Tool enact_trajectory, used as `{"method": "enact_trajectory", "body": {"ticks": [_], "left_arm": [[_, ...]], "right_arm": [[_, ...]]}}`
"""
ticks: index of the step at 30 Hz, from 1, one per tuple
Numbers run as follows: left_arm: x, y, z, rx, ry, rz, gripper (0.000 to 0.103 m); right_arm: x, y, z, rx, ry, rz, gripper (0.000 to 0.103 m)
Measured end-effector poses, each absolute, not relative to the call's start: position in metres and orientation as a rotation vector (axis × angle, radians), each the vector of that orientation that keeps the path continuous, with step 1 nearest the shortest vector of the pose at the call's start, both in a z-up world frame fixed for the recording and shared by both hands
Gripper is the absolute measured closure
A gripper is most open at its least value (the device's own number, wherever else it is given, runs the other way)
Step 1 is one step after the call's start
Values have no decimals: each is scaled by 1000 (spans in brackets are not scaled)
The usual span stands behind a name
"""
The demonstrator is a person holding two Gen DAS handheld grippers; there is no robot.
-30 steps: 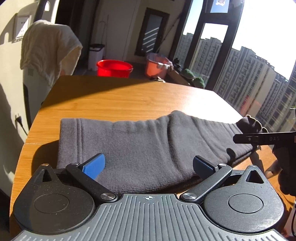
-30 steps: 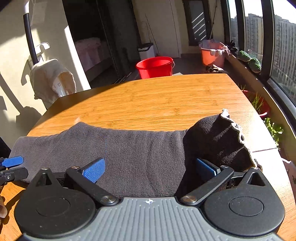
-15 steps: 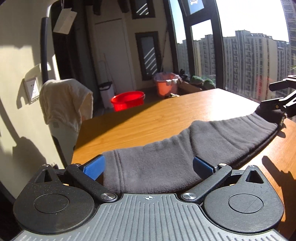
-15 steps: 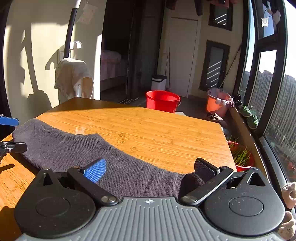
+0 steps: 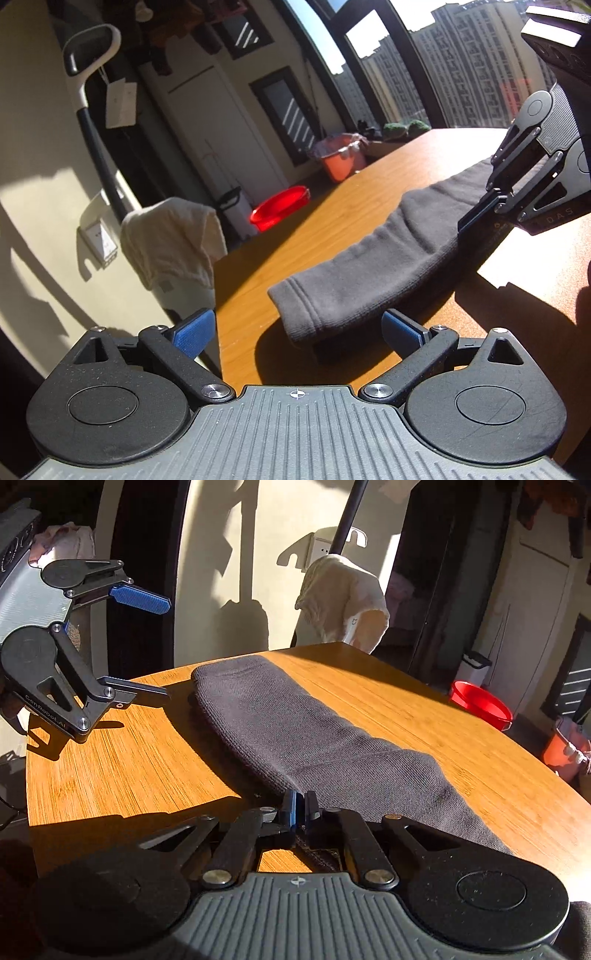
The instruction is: Fold clothes
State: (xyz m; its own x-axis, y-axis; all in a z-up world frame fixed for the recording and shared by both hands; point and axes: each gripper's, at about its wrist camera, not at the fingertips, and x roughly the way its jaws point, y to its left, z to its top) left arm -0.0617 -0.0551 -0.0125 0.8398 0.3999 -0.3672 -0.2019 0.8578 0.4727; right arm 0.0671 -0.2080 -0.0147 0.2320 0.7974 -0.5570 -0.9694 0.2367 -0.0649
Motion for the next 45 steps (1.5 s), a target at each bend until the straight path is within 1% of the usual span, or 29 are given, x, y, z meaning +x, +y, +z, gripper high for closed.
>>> {"method": "enact_trajectory", "body": {"ticks": [5,7,8,9,11,12,13,15,16,17,20,22,23,24,25,26,28,30,33,34,35,36,38,39,40,41,42,43,45], "left_arm": [[-47,-64,-22,507,469,332,2],[-34,-65,-26,538,464,344,3],[-28,-65,-26,542,470,342,9],[-22,-66,-27,546,477,340,22],[-13,-67,-27,538,481,330,30],[-12,-68,-26,536,477,325,31],[-14,-69,-24,538,474,324,32],[-17,-71,-21,532,466,322,37],[-19,-71,-19,522,466,319,37],[-21,-72,-17,511,466,317,39],[-21,-71,-12,480,481,308,46],[-17,-71,-11,465,486,302,49],[-15,-76,-11,460,492,302,52],[-12,-76,-10,452,496,298,59],[-9,-77,-9,443,500,293,63],[-7,-76,-6,425,501,285,71],[-3,-71,5,392,483,281,70],[6,-61,17,369,456,306,64],[38,-30,31,341,432,414,59],[52,-16,34,321,439,456,55],[65,-1,35,280,451,500,46],[75,13,36,218,469,538,40],[84,39,38,58,516,597,42],[80,51,40,-44,523,604,41],[72,55,40,-110,521,579,39],[63,54,40,-163,518,543,30],[53,50,40,-211,522,495,22],[44,46,39,-250,530,445,20],[23,25,34,-335,564,307,14]], "right_arm": [[81,-221,5,-354,471,1238,99],[83,-228,9,-330,476,1233,103],[86,-232,9,-318,481,1222,103],[89,-238,9,-302,488,1204,103],[101,-258,5,-253,515,1137,102],[106,-268,2,-229,528,1103,101],[112,-278,0,-204,541,1069,97],[123,-299,-4,-156,566,1001,81],[129,-309,-6,-132,578,966,62],[134,-319,-8,-108,590,932,52],[151,-349,-15,-37,624,828,49],[163,-370,-19,10,645,757,49],[168,-380,-21,34,656,722,52],[174,-390,-23,57,666,687,62],[179,-397,-23,79,675,667,93],[184,-394,-19,97,680,689,93],[196,-388,-8,112,659,714,93],[215,-380,6,122,614,722,93],[266,-351,23,134,565,704,93],[282,-340,25,126,561,691,92],[292,-332,27,105,547,669,92],[300,-324,28,73,525,634,92],[306,-318,27,35,509,582,87],[302,-322,26,40,512,586,84],[295,-329,25,44,513,601,71],[287,-336,22,40,516,620,56],[275,-342,18,18,526,644,49],[263,-349,13,-5,540,668,45],[241,-359,1,-39,591,723,45]]}}
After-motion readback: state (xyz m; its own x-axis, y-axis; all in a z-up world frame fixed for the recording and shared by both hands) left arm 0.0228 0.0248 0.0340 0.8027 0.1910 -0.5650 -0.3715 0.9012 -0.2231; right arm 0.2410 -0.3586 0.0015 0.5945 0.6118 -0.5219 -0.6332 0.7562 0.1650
